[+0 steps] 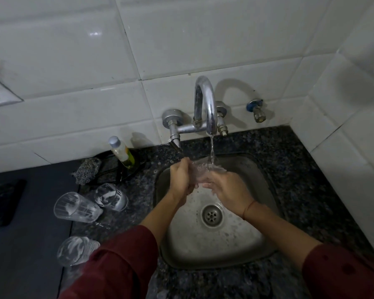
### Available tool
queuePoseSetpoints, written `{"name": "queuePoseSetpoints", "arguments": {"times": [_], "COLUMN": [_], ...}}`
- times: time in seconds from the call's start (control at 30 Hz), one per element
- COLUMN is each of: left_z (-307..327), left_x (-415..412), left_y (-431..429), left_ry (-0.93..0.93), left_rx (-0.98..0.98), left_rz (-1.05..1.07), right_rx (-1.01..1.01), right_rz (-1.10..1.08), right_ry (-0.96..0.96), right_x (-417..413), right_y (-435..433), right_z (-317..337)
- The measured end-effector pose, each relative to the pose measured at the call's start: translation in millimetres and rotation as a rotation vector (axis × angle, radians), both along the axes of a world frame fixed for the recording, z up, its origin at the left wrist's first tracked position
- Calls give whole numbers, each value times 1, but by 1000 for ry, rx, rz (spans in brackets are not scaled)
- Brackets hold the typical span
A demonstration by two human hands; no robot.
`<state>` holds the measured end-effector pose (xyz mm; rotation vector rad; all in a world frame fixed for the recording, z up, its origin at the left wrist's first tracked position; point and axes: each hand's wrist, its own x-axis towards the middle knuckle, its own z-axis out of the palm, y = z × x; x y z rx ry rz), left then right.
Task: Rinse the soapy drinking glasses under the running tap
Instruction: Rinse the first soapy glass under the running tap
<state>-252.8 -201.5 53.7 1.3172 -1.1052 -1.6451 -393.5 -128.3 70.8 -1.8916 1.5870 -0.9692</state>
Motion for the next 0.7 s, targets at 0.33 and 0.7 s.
{"name": "queuePoseSetpoints", "arguments": {"times": [0.33, 0.7], "left_z": [-2, 18], "left_x": [-9, -25], "left_y": [6, 16], "left_ry": [-190, -392], "left_rx": [-229, -758], "left_rz": [-1, -232], "right_rx": [556, 702], "right_rz": [-361, -591], "right_ry": [-966, -1301], "right_x": [18, 7], "right_y": [-1, 1], "right_z": [18, -9]}}
